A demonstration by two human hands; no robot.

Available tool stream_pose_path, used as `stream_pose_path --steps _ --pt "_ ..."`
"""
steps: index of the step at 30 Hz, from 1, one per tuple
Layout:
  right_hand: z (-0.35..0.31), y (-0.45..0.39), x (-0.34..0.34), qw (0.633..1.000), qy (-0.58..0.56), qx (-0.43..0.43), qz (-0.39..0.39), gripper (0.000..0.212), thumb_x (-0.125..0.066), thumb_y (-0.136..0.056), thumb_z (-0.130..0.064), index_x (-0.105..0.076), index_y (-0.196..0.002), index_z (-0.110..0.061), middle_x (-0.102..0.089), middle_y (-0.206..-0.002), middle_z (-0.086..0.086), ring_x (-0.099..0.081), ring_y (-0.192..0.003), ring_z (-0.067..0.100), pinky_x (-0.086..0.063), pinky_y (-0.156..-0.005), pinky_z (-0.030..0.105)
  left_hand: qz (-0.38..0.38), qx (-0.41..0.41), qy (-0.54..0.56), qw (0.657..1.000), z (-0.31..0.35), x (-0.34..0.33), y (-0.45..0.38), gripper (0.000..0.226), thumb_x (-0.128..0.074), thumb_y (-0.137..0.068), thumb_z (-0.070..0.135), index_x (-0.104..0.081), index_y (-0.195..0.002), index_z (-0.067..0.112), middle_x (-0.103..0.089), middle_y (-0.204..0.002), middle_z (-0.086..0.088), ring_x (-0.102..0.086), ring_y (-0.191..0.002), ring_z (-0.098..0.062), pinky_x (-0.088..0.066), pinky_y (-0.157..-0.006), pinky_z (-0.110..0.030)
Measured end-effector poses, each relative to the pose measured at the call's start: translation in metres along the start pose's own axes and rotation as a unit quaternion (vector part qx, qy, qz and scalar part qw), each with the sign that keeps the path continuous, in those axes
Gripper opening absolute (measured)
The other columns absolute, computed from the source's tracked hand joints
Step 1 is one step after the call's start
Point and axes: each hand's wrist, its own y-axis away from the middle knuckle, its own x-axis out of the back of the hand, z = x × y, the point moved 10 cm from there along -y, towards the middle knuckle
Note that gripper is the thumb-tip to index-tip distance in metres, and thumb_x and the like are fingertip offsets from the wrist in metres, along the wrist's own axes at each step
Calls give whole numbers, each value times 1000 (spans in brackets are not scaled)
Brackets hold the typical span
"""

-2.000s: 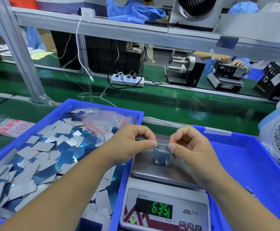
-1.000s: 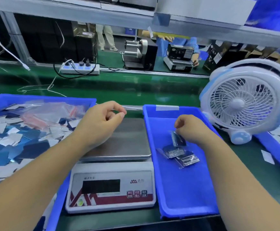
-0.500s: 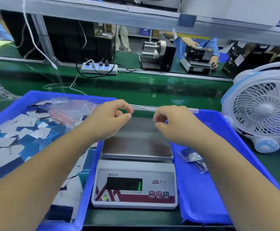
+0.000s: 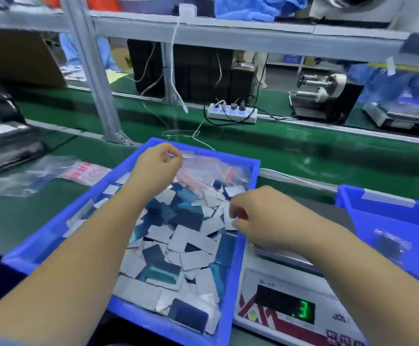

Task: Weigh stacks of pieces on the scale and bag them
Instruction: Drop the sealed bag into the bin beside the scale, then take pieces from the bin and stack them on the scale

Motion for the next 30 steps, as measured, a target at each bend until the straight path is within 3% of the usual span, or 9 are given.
stream_pose_path --steps 3,7,10,12,18,23,27,30 --pt "-16 -22 -19 999 19 12 -35 14 -53 -91 -26 -64 -97 -21 -66 -94 2 -58 -90 25 -51 -72 35 28 8 37 999 -10 3 -1 11 -54 -87 31 -63 -80 34 -66 -70 1 -47 -47 -6 -46 -53 -30" --pt "-35 -49 -38 998 33 15 -46 20 -55 -87 -25 -65 -98 -11 -67 -93 7 -59 -91 29 -55 -75 39 20 -1 25 999 -14 -3 -6 10 -55 -89 33 -63 -83 34 -54 -54 11 -44 -44 -2 -35 -49 -25" --pt "-44 -63 -49 999 -5 6 -53 29 -63 -82 -40 -58 -88 -12 -60 -85 3 -54 -75 22 -46 -61 34 8 -15 34 999 -12 -6 -9 10 -55 -89 28 -62 -84 32 -49 -50 11 -39 -42 -5 -35 -49 -26" --pt "-46 -68 -57 997 -33 -3 -62 44 -69 -74 -55 -56 -85 -14 -53 -84 1 -50 -69 17 -46 -60 34 7 -21 34 999 -11 -6 -10 12 -55 -90 26 -62 -84 33 -47 -47 13 -38 -42 -4 -36 -50 -27" --pt "-45 -78 -76 996 -37 -30 -81 66 -73 -62 -72 -45 -98 -23 -37 -103 0 -44 -95 24 -36 -63 36 -4 -36 35 999 -7 -10 -9 12 -54 -91 24 -63 -86 32 -43 -46 11 -38 -42 -3 -36 -51 -26" --pt "-42 -82 -79 994 -41 -49 -87 69 -76 -58 -69 -44 -97 -22 -42 -96 2 -45 -90 25 -37 -59 35 -13 -46 35 998 -4 -15 -7 14 -54 -92 22 -62 -88 32 -42 -45 11 -39 -42 -3 -34 -47 -21" --pt "-44 -82 -78 993 -75 -30 -89 62 -79 -59 -66 -39 -82 -24 -48 -87 -1 -45 -77 16 -32 -53 33 -14 -48 37 998 -4 -16 -8 14 -53 -93 21 -62 -88 31 -41 -44 11 -38 -41 -3 -33 -43 -16" --pt "-45 -81 -78 992 -85 -23 -94 61 -78 -61 -65 -39 -82 -24 -52 -84 -4 -46 -75 13 -34 -53 34 -14 -50 40 998 -4 -17 -8 15 -53 -93 20 -62 -88 31 -40 -44 11 -38 -40 -3 -32 -38 -11"
